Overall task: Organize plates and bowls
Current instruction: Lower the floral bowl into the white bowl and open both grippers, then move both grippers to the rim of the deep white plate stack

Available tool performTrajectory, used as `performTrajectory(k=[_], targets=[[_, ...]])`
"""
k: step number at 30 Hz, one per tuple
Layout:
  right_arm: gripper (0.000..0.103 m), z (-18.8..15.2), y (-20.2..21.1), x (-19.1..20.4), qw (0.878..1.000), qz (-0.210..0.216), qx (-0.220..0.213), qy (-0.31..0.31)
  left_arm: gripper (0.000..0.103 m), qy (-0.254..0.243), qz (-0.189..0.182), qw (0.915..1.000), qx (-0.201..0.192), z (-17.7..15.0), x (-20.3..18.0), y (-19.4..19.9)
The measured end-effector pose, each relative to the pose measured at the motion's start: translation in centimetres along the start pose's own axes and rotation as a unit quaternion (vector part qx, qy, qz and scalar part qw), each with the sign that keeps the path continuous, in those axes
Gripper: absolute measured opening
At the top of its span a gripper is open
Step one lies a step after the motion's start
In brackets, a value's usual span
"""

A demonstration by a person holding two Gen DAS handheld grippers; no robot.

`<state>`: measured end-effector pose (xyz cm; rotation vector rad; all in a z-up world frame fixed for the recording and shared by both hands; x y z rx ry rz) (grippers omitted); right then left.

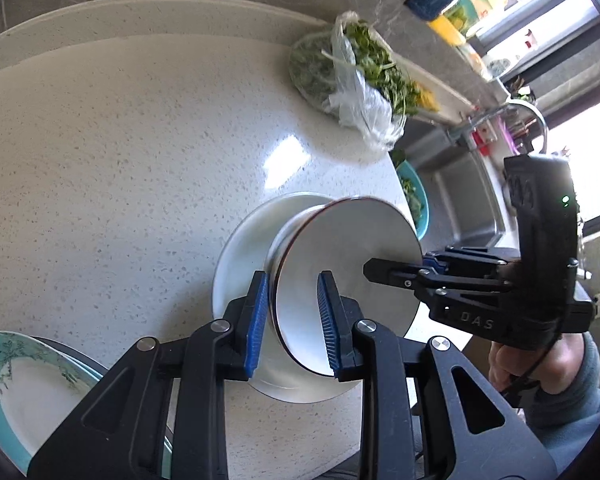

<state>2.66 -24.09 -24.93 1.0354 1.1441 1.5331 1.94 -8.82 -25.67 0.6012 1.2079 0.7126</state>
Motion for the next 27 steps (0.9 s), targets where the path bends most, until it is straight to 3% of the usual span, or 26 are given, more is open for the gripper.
performTrajectory(k=[2, 4, 6, 11, 18, 27], targets=[[0.017, 0.1, 0.1, 0.1, 1.000, -0.007, 0.000, 0.002, 0.023, 0.002, -0.005, 1.0000, -0.008, 0.2, 0.0, 0.5], [0.025, 0.2, 0.1, 0.6, 1.000, -0.010, 0.004, 0.010, 0.023, 0.002, -0.008, 0.9998, -0.018, 0.3, -0.2, 1.0], [0.039, 0.2, 0.4, 1.0, 1.000, -0.008, 0.000, 0.015, 0.023, 0.001, -0.010, 0.9998, -0.020, 0.3, -0.3, 1.3], [0.053, 0.2, 0.7, 2.3, 0.999, -0.034, -0.006, 0.037, 0.023, 0.004, -0.010, 0.9997, -0.023, 0.0, -0.1, 1.8], [0.067, -0.1, 0.2, 4.4, 0.990, -0.092, -0.007, 0.103, 0.024, 0.018, -0.016, 0.9990, -0.038, -0.3, 0.7, 2.7], [0.076, -0.5, -0.6, 7.0, 0.972, -0.158, -0.008, 0.176, 0.024, 0.036, -0.013, 0.9977, -0.055, -0.6, 1.7, 3.9]])
Point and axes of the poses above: each gripper's, at about its wrist camera, not at the fingertips, and y roughly against the way its jaws point, x to its left, z to its top, the point moved 4 cm from there along -y, roughly the way its jaws point, and after that the axes turned 9 degrees about -z, right-handed, at the moved point
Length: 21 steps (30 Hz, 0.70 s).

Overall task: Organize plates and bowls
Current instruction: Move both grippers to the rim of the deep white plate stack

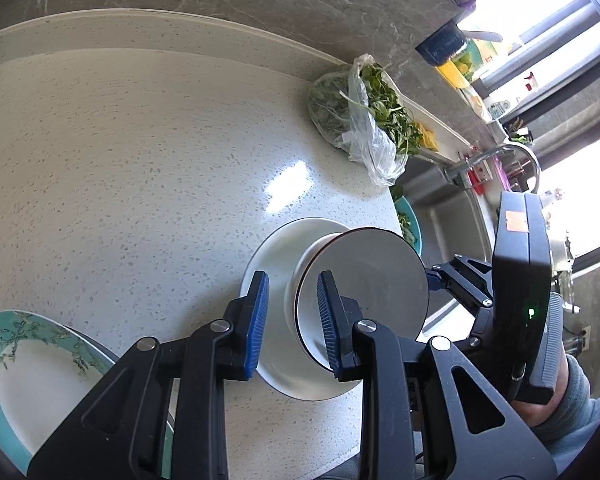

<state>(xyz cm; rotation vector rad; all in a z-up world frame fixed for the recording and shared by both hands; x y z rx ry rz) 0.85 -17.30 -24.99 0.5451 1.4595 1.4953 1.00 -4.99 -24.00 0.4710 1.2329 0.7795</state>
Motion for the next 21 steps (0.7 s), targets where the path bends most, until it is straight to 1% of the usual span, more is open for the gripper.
performTrajectory(k=[2, 4, 5, 6, 9, 10, 11, 13, 14, 15, 17, 18, 20, 21], targets=[[0.079, 0.2, 0.0, 0.2, 1.000, -0.006, -0.004, 0.004, 0.023, 0.003, 0.002, 1.0000, 0.000, 0.0, 0.2, 0.0], [0.079, 0.1, -0.3, 0.2, 1.000, -0.019, -0.001, 0.015, 0.024, 0.004, 0.002, 1.0000, 0.000, -0.1, 0.2, 0.0], [0.081, 0.1, -0.4, 0.3, 1.000, -0.018, -0.001, 0.017, 0.024, 0.004, 0.002, 1.0000, -0.001, -0.1, 0.1, 0.0], [0.081, 0.1, -0.3, 0.1, 1.000, -0.006, -0.005, 0.013, 0.024, 0.003, 0.001, 1.0000, 0.001, -0.1, 0.0, 0.0], [0.081, 0.1, 0.3, -0.8, 1.000, 0.010, -0.014, -0.002, 0.024, 0.003, 0.001, 1.0000, 0.007, -0.2, -0.1, -0.4], [0.081, 0.2, 0.8, -1.2, 0.999, 0.028, -0.016, -0.015, 0.024, 0.002, 0.003, 1.0000, 0.009, -0.4, -0.2, -0.5], [0.081, 0.2, 1.2, -2.0, 0.997, 0.064, -0.018, -0.037, 0.024, 0.000, 0.006, 0.9999, 0.011, -0.4, -0.1, -0.4], [0.081, 0.2, 2.2, -3.8, 0.989, 0.125, -0.030, -0.077, 0.024, 0.000, 0.011, 0.9999, 0.012, -0.5, 0.0, -0.4], [0.081, 0.0, 2.9, -5.2, 0.982, 0.151, -0.043, -0.103, 0.024, 0.000, 0.015, 0.9998, 0.012, -0.6, 0.2, -0.2], [0.081, -0.3, 3.2, -6.4, 0.979, 0.156, -0.051, -0.121, 0.024, 0.001, 0.022, 0.9997, 0.010, -0.6, 0.4, 0.0], [0.081, -1.6, 2.8, -10.1, 0.976, 0.128, -0.053, -0.166, 0.024, 0.000, 0.039, 0.9992, 0.009, -0.7, 0.9, 0.4], [0.079, -2.3, 2.3, -11.0, 0.975, 0.123, -0.048, -0.176, 0.024, -0.002, 0.049, 0.9987, 0.011, -0.7, 1.1, 0.5], [0.074, -4.2, 0.5, -12.6, 0.974, 0.118, -0.019, -0.193, 0.024, -0.010, 0.067, 0.9974, 0.025, -0.7, 1.5, 0.3], [0.073, -4.9, -0.1, -12.7, 0.974, 0.115, -0.011, -0.193, 0.024, -0.015, 0.075, 0.9965, 0.033, -0.7, 1.7, 0.1]])
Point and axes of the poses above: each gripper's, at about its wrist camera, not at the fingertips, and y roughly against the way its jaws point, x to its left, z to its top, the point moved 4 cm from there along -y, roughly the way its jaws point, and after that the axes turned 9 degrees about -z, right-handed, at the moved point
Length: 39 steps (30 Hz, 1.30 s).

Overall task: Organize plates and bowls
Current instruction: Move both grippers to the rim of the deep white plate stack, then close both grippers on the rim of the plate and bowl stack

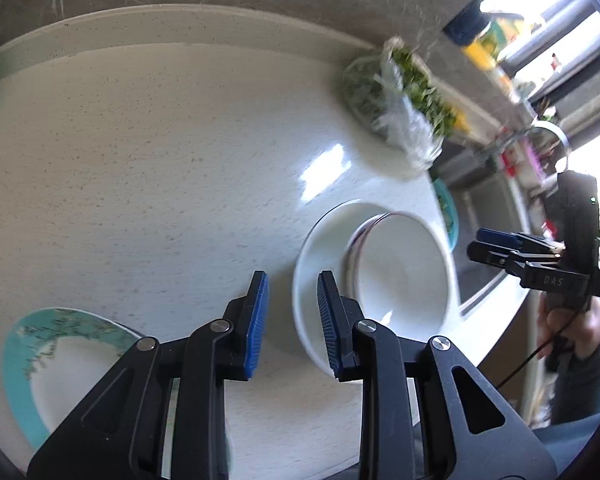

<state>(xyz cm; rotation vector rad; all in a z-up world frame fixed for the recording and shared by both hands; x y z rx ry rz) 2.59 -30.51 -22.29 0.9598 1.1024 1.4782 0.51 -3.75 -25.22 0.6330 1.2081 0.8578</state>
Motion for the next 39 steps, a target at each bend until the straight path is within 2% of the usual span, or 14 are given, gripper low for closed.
performTrajectory(k=[5, 10, 16, 21, 23, 29, 34, 37, 39], targets=[[0.073, -2.1, -2.2, 0.3, 1.000, 0.002, 0.024, 0.006, 0.024, -0.022, 0.020, 0.9978, 0.059, -0.3, 0.6, -2.4], [0.069, -3.7, -3.2, 2.1, 0.999, 0.014, 0.033, 0.019, 0.024, -0.036, 0.007, 0.9957, 0.085, -0.6, 0.6, -3.9], [0.069, -3.5, -4.3, 2.4, 0.999, 0.019, 0.036, 0.016, 0.024, -0.046, 0.011, 0.9940, 0.099, -0.6, 0.6, -5.2], [0.069, -3.6, -5.4, 3.2, 0.999, 0.024, 0.041, 0.015, 0.037, -0.053, 0.017, 0.9932, 0.103, -0.4, 1.0, -5.8], [0.069, -3.8, -6.1, 3.4, 0.999, 0.025, 0.042, 0.012, 0.038, -0.057, 0.015, 0.9926, 0.106, -0.4, 1.1, -6.0], [0.065, -4.2, -6.9, 3.7, 0.999, 0.041, 0.035, 0.001, 0.040, -0.090, 0.020, 0.9886, 0.119, 0.3, 0.7, -7.3], [0.062, -4.2, -6.9, 3.6, 0.998, 0.048, 0.029, -0.001, 0.041, -0.096, 0.017, 0.9861, 0.135, 0.5, 0.7, -8.6], [0.061, -4.3, -7.1, 3.5, 0.998, 0.057, 0.028, -0.013, 0.046, -0.104, 0.025, 0.9839, 0.144, 0.6, 0.7, -9.4], [0.056, -4.5, -7.1, 3.6, 0.998, 0.061, 0.022, -0.015, 0.046, -0.109, 0.025, 0.9825, 0.149, 0.6, 0.7, -10.0]])
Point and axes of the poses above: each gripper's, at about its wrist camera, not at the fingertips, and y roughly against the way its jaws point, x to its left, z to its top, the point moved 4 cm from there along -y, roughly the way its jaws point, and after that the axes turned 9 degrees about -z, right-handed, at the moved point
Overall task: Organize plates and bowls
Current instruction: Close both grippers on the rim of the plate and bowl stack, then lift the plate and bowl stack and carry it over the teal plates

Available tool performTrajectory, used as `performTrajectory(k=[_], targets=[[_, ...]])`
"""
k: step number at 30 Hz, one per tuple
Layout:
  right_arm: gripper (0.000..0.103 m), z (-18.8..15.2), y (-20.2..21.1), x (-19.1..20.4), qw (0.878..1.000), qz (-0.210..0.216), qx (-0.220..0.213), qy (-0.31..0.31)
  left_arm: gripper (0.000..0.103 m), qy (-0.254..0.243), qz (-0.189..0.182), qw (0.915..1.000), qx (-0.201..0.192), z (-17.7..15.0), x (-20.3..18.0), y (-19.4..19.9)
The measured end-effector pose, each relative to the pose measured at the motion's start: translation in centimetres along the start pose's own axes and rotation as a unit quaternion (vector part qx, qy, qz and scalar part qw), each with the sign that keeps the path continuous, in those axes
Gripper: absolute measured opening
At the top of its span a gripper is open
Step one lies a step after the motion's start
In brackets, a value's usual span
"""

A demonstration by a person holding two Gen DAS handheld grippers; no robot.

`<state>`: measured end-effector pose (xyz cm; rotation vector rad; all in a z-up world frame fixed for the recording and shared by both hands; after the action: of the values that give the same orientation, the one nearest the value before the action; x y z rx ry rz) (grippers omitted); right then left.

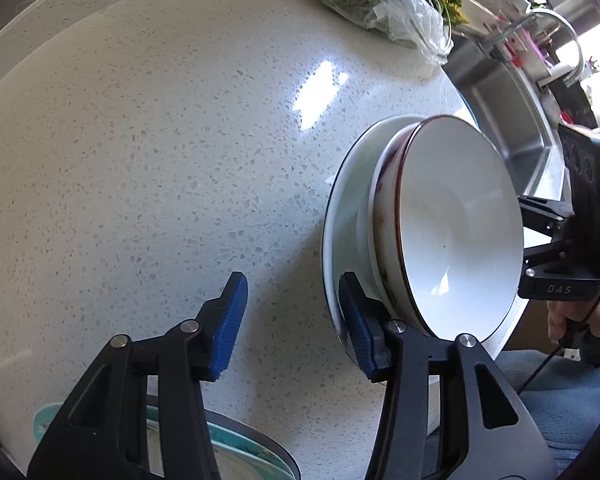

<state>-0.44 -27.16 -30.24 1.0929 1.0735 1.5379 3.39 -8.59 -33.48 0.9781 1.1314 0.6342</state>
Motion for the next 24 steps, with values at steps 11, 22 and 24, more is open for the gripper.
performTrajectory(k=[11, 22, 24], targets=[[0.025, 0.3, -1.0, 2.3, 0.999, 0.042, 0.000, 0.002, 0.016, -0.032, 0.012, 0.9991, -0.026, 0.5, -1.7, -0.8], [0.024, 0.7, -1.0, 1.9, 0.999, 0.045, 0.000, -0.011, 0.008, -0.034, 0.036, 0.9973, -0.053, 1.0, -2.8, -0.6], [0.024, 0.9, -1.0, 2.1, 0.999, 0.045, -0.001, -0.011, 0.008, -0.034, 0.038, 0.9971, -0.056, 0.8, -2.7, -0.4]])
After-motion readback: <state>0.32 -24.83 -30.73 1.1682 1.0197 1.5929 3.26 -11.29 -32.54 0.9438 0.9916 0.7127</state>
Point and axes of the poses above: each gripper's, at about its wrist camera, not at the fingertips, and y roughly against the way its jaws point, x to its left, z to its top, the point moved 4 cm from there along -y, roughly the way its jaws point, and after that the axes turned 9 degrees about -z, right-handed, at the moved point
